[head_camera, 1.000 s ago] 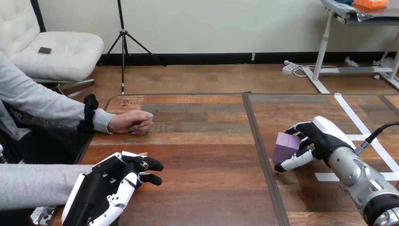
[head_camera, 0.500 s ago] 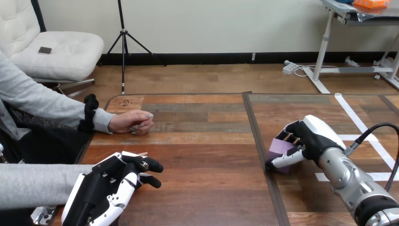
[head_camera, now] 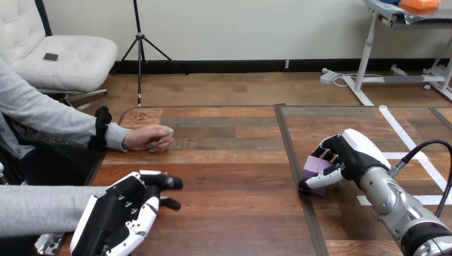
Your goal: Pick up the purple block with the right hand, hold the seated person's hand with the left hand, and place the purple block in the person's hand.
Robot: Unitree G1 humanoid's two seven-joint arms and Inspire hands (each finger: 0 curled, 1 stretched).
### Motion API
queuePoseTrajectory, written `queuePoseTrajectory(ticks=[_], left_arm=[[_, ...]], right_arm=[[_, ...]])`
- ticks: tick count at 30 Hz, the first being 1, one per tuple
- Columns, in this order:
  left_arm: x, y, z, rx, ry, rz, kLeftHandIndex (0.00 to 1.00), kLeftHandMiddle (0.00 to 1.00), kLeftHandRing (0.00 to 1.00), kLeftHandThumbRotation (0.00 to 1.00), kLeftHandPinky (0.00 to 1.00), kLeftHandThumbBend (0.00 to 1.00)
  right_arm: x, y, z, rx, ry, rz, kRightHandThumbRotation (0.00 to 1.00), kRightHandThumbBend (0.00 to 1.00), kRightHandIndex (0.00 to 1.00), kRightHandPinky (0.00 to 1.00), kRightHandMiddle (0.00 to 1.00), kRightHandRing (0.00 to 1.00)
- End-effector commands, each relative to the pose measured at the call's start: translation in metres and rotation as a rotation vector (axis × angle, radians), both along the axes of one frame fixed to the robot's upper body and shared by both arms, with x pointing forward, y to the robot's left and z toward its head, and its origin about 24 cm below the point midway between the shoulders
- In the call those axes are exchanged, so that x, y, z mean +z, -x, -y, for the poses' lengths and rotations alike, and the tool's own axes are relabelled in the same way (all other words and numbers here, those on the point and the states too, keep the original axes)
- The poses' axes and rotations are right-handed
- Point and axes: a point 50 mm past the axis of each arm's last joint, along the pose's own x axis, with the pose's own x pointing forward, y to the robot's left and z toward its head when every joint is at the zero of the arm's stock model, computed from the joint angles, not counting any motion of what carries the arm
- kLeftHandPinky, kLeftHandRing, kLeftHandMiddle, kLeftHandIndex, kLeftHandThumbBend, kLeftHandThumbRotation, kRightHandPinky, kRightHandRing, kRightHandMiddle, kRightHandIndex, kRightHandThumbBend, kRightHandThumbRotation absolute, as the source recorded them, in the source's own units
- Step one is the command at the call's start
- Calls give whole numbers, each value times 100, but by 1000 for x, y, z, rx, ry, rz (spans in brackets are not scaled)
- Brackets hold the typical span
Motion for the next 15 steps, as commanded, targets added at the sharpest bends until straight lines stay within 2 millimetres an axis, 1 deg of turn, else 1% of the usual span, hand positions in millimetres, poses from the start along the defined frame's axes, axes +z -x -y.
queuePoseTrajectory(ticks=[1, 3, 5, 6, 8, 12, 15], left_arm=[[11, -14, 1, -6, -41, 102, 67, 70, 74, 10, 83, 9], [11, -14, 1, -11, -47, 102, 70, 72, 76, 17, 89, 17], [10, -15, 0, -20, -72, 107, 73, 73, 78, 23, 93, 23], [9, -16, -1, -23, -79, 109, 75, 75, 79, 28, 96, 28], [9, -16, -1, -23, -104, 107, 77, 76, 81, 33, 97, 33], [10, -16, -1, -21, -125, 107, 79, 77, 83, 38, 99, 39], [11, -17, -1, -26, -138, 110, 79, 77, 84, 41, 100, 39]], right_arm=[[19, -12, -4, 8, -18, 96, 0, 69, 49, 41, 50, 46], [19, -12, -4, 8, -19, 99, 0, 69, 49, 41, 50, 46], [21, -13, -5, 11, -21, 105, 0, 69, 49, 42, 50, 46], [22, -13, -5, 12, -21, 106, 0, 69, 49, 42, 50, 47], [23, -14, -5, 12, -25, 116, 0, 69, 49, 43, 50, 47], [25, -15, -5, 19, -34, 134, 0, 69, 49, 42, 49, 46], [27, -15, -5, 21, -39, 145, 0, 69, 49, 42, 49, 45]])
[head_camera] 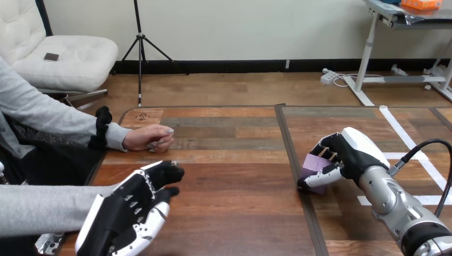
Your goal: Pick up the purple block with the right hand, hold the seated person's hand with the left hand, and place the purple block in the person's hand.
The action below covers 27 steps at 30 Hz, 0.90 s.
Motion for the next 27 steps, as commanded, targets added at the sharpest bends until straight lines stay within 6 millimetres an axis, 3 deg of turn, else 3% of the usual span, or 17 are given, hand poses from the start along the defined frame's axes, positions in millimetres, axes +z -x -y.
queuePoseTrajectory(ticks=[1, 13, 27], left_arm=[[15, -14, -1, -12, -39, 87, 79, 77, 84, 41, 100, 39], [14, -14, -1, -19, -25, 64, 71, 77, 85, 37, 100, 23], [25, -17, -11, 5, -44, 81, 66, 69, 73, 18, 84, 31]], right_arm=[[27, -15, -4, 13, -31, 130, 0, 68, 49, 41, 49, 45], [36, -18, -3, 38, -37, 171, 0, 69, 48, 39, 48, 44], [44, -16, 2, 81, -45, 229, 0, 68, 47, 39, 47, 43]])
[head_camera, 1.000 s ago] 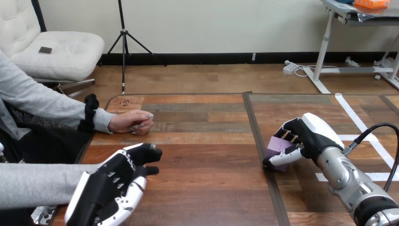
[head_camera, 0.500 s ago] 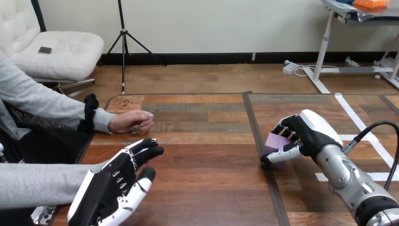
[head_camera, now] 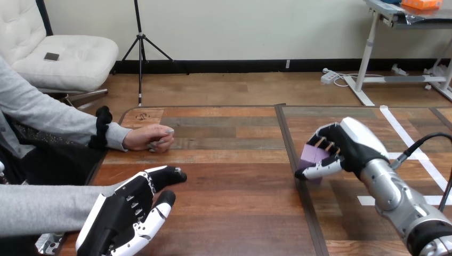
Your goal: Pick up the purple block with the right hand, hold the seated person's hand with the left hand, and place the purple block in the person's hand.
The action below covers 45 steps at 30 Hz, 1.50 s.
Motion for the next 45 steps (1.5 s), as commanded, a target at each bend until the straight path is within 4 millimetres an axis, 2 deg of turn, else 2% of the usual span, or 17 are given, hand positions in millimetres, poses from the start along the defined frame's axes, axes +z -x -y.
queuePoseTrajectory(ticks=[1, 6, 9, 10, 16, 17, 26, 45], left_arm=[[28, -15, -10, 14, -48, 133, 66, 69, 73, 17, 83, 31], [38, -18, -17, 28, -145, 204, 65, 69, 73, 19, 75, 37], [45, -19, -22, 29, -239, 236, 66, 71, 74, 24, 71, 44], [50, -19, -24, 39, -318, 254, 67, 71, 75, 25, 70, 45], [73, -16, -29, 74, -690, 363, 72, 76, 76, 41, 69, 66], [76, -17, -29, 77, -722, 383, 73, 77, 76, 44, 70, 74], [95, -18, -27, 111, -899, 450, 77, 80, 77, 51, 69, 96], [117, -29, -32, 133, -1066, 491, 76, 77, 73, 50, 58, 100]], right_arm=[[32, -12, 3, 24, -29, 144, 0, 68, 47, 39, 46, 43], [34, -12, 5, 26, -33, 147, 0, 67, 48, 39, 47, 44], [35, -11, 6, 25, -32, 150, 0, 67, 48, 40, 48, 44], [35, -11, 7, 22, -35, 148, 0, 67, 48, 40, 48, 44], [36, -11, 11, 13, -44, 139, 0, 68, 49, 41, 49, 45], [36, -11, 11, 13, -44, 140, 0, 68, 49, 41, 49, 45], [35, -11, 14, 2, -45, 135, 0, 69, 49, 41, 48, 45], [33, -12, 10, -6, -53, 115, 0, 68, 49, 40, 48, 45]])
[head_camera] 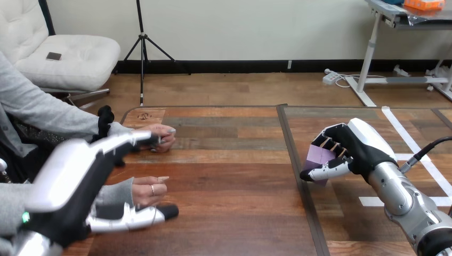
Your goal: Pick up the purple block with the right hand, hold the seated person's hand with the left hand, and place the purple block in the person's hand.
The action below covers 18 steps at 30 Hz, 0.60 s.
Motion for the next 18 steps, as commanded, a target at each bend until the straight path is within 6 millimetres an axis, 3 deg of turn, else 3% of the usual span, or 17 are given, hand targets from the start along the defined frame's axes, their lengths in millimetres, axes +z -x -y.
queuePoseTrajectory(ticks=[1, 18], left_arm=[[29, -12, 0, -13, -69, 125, 76, 77, 73, 50, 58, 100], [28, -25, -4, -9, -189, 92, 75, 77, 74, 47, 59, 100]], right_arm=[[34, -20, -1, -7, -28, 103, 0, 68, 49, 40, 48, 45], [35, -21, 0, -5, -27, 96, 0, 67, 49, 41, 49, 45]])
